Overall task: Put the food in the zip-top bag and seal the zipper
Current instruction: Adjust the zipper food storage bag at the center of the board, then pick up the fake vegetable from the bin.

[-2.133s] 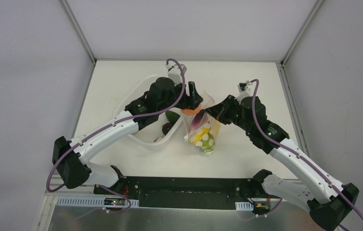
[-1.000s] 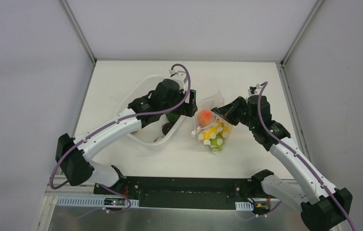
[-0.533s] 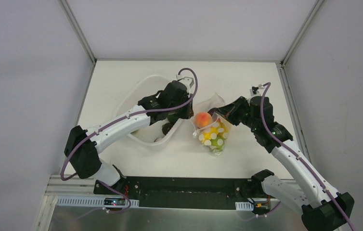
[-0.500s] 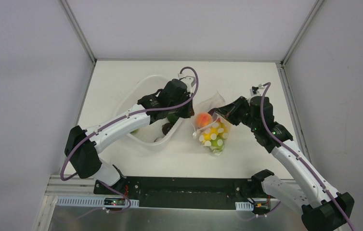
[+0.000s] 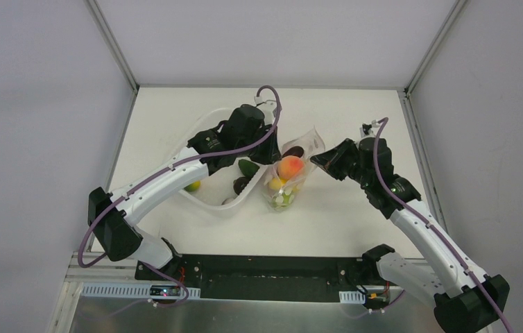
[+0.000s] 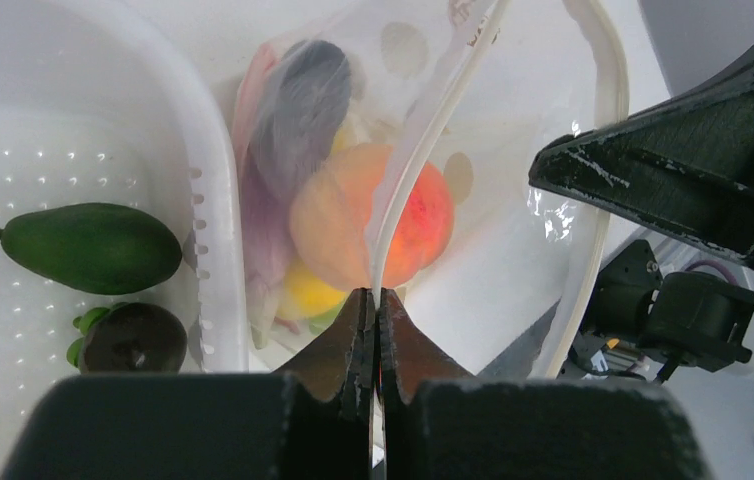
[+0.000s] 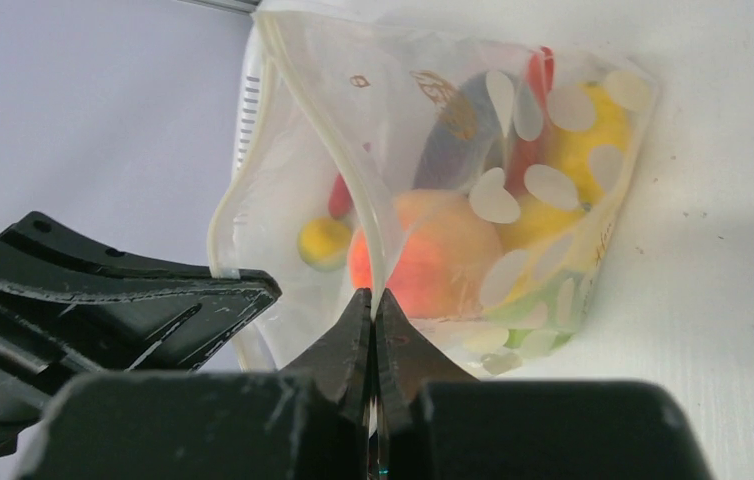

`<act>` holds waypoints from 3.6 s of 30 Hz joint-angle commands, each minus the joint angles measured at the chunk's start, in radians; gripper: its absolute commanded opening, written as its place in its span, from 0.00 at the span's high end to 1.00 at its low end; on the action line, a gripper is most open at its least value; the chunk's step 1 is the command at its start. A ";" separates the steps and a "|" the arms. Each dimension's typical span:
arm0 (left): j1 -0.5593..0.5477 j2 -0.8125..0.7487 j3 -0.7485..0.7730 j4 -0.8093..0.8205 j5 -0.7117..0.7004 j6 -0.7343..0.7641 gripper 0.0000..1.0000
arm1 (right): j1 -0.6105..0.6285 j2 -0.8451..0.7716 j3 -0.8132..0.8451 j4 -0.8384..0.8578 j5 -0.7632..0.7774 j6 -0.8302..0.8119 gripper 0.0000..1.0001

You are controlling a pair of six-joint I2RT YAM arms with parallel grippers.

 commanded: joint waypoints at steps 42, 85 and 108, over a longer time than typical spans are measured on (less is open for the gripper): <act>0.422 0.275 -0.119 -0.172 -0.659 -0.871 0.09 | -0.006 0.063 0.037 0.068 -0.048 -0.042 1.00; 0.420 0.421 -0.047 -0.356 -0.596 -1.006 0.94 | -0.009 0.037 0.029 0.066 -0.045 -0.039 1.00; 0.357 0.008 -0.179 -0.156 -0.727 -0.697 1.00 | -0.009 0.008 0.012 0.062 -0.024 -0.030 1.00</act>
